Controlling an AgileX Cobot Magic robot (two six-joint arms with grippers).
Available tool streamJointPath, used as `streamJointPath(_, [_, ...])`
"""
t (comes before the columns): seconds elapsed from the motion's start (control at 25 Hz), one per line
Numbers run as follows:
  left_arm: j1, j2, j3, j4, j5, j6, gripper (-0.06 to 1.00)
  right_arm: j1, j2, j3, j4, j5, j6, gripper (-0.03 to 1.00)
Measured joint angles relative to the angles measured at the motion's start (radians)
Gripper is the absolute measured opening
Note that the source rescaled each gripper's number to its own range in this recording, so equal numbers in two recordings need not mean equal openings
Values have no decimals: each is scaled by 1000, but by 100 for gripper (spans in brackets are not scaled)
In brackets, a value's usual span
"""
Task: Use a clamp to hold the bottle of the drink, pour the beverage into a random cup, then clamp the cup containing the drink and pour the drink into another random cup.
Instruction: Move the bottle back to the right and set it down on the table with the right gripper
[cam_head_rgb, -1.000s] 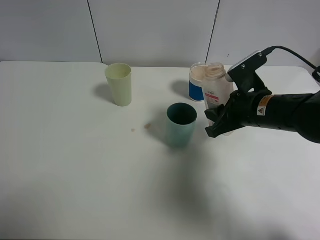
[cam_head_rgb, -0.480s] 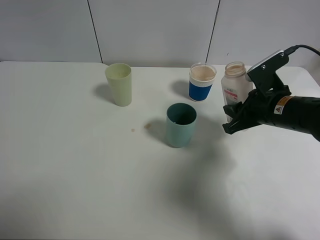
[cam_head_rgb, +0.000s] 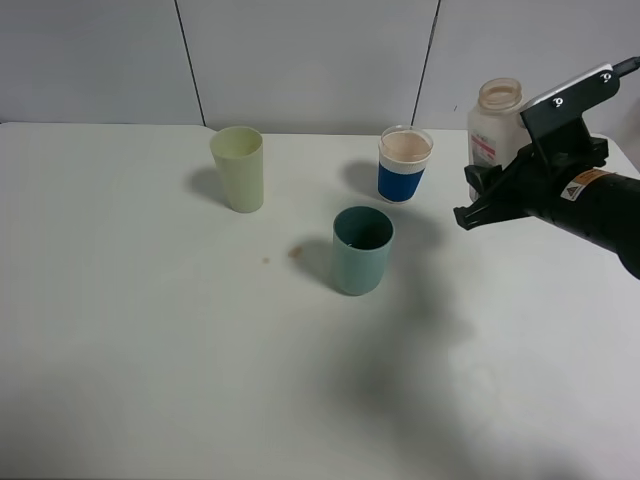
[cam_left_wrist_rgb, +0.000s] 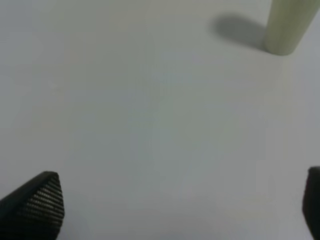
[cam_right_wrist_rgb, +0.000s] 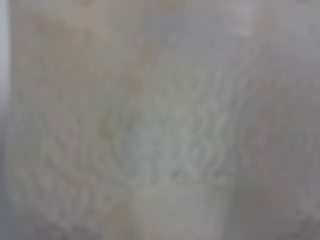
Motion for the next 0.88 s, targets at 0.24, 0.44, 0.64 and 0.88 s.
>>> streamJointPath(0.24, [0,0,0,0,0,0,89,0,95,0,6,-161,-5,2])
streamJointPath(0.44, [0,0,0,0,0,0,89,0,186,15,6,-278,-4,2])
streamJointPath(0.64, [0,0,0,0,0,0,89,0,283,68,6,-473,61,2])
streamJointPath(0.88, [0,0,0,0,0,0,89,0,415,97,-10,-529,206,2])
